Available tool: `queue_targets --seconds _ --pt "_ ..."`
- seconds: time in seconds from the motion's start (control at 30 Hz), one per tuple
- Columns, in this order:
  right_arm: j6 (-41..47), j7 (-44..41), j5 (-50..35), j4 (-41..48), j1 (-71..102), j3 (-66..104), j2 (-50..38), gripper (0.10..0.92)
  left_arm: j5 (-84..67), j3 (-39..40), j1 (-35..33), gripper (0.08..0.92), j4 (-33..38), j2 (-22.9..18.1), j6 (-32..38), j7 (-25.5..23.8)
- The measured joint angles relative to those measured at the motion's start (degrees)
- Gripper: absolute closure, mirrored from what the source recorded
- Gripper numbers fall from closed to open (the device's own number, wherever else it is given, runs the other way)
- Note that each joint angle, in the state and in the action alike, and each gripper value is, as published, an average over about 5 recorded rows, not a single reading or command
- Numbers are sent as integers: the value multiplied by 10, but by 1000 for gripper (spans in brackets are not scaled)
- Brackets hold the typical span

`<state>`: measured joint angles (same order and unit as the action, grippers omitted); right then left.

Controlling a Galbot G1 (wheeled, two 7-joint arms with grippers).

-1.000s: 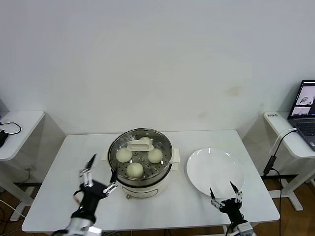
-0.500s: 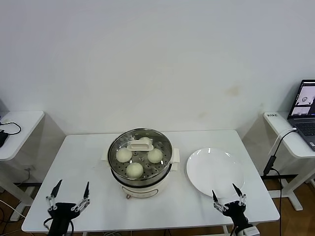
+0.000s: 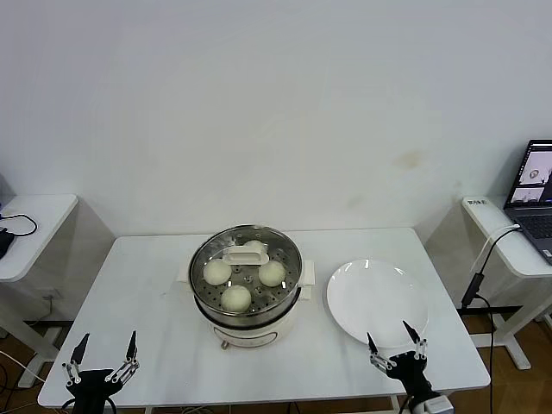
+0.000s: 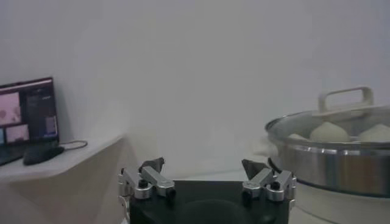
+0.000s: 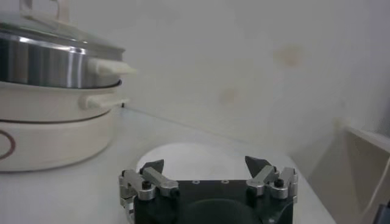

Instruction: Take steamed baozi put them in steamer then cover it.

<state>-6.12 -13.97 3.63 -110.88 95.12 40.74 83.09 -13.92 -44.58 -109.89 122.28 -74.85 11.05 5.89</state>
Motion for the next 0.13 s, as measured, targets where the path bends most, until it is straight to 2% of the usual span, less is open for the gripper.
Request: queue_targets --seconds 0.13 --pt "0 -1 0 0 0 -3 2 203 -2 -1 1 177 -5 -2 5 0"
